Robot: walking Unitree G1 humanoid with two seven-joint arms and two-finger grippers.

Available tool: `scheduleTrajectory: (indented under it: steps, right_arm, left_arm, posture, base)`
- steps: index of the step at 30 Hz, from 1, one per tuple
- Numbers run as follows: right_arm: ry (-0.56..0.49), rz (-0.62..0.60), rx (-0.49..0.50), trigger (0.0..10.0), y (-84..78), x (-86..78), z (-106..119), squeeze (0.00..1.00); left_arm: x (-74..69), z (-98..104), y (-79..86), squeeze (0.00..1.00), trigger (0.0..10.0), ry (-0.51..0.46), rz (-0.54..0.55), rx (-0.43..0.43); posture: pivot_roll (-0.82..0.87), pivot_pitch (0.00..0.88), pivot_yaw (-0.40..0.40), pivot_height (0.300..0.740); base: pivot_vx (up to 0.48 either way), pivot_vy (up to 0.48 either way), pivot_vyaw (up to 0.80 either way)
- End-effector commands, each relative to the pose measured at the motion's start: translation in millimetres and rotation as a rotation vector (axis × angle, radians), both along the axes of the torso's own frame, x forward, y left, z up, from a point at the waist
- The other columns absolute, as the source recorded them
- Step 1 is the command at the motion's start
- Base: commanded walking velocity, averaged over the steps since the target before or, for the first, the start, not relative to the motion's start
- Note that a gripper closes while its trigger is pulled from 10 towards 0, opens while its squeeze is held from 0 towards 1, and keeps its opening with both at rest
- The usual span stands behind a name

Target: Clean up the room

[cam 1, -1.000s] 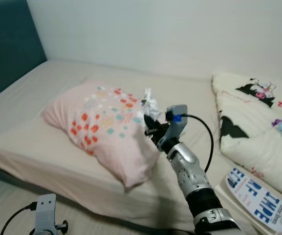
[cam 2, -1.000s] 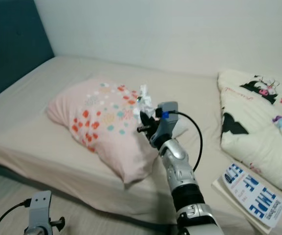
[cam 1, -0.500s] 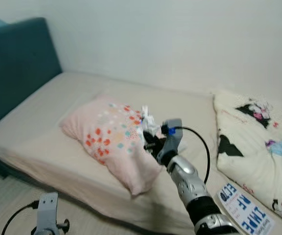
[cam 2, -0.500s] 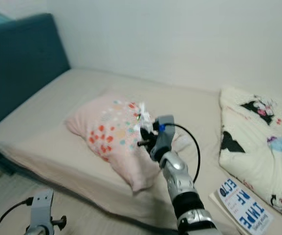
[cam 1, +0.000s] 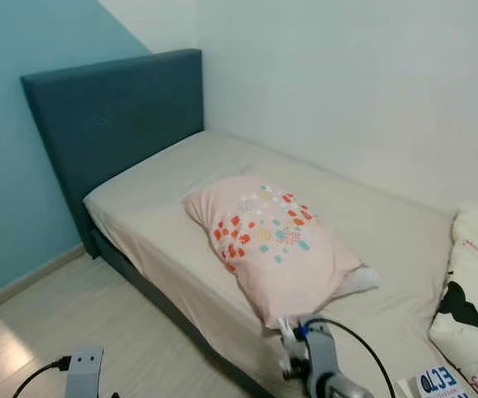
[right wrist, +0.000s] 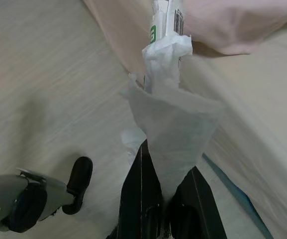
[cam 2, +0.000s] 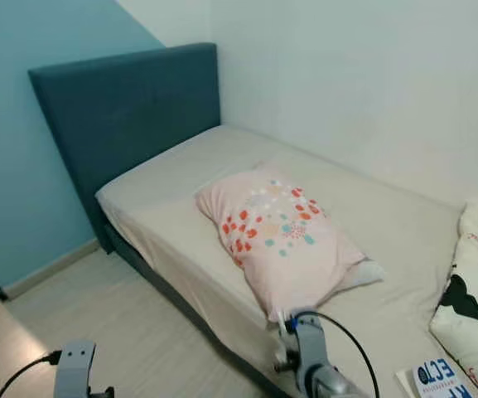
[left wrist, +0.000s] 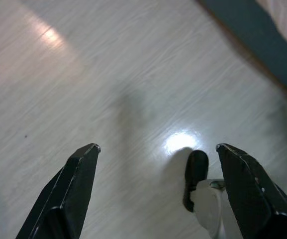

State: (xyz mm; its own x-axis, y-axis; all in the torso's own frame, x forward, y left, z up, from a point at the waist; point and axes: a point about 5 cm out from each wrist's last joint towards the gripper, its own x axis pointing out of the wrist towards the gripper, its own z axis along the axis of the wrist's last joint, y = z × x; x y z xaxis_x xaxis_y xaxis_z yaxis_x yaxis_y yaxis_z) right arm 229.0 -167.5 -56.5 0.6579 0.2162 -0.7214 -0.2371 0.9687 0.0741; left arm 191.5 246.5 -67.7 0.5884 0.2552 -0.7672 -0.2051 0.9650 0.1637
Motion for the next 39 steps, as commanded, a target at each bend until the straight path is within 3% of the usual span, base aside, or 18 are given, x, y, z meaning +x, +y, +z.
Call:
scheduleTrajectory:
  steps: [1,3,4,5,15,32,39]
  right_arm:
    - [0.036,0.007,-0.017,10.0,-1.4,-6.9,-4.9,0.00]
    - [0.122,-0.007,-0.047,10.0,-8.0,-30.9,-19.1,0.00]
    - [0.122,-0.007,-0.047,10.0,-8.0,-30.9,-19.1,0.00]
    - [0.157,-0.020,-0.066,10.0,-12.0,-41.3,-24.5,0.00]
    - [0.250,0.029,-0.148,10.0,-22.8,-69.0,-36.6,0.00]
    - [0.275,-0.004,-0.146,10.0,-23.0,-80.8,-41.4,0.00]
    - [0.281,0.011,-0.158,10.0,-25.2,-82.6,-41.8,0.00]
  left_arm:
    - [2.2,0.6,-2.0,0.00,10.0,-0.003,-0.012,-0.001]
    - [2.6,0.8,-2.4,0.00,10.0,-0.006,-0.018,-0.004]
    - [2.6,0.8,-2.4,0.00,10.0,-0.006,-0.018,-0.004]
    - [2.7,0.7,-2.7,0.00,10.0,-0.007,-0.023,-0.008]
    - [1.2,-1.2,-6.3,0.00,10.0,0.010,-0.054,-0.023]
    - [-2.7,-4.7,-10.7,0.00,10.0,0.061,-0.147,-0.008]
    - [0.6,-3.8,-13.2,0.00,10.0,0.052,-0.128,-0.055]
  posture:
    - [0.10,0.000,-0.052,0.730]
    - [0.10,0.000,-0.054,0.730]
    - [0.10,0.000,-0.054,0.730]
    - [0.10,0.000,-0.054,0.730]
    - [0.11,0.000,-0.061,0.730]
    - [0.10,0.000,-0.057,0.730]
    - [0.10,0.000,-0.063,0.730]
  base:
    - [0.000,0.000,0.70]
    - [0.000,0.000,0.70]
    - [0.000,0.000,0.69]
    - [0.000,0.000,0.70]
    - [0.000,0.000,0.70]
    - [0.000,0.000,0.70]
    - [0.000,0.000,0.70]
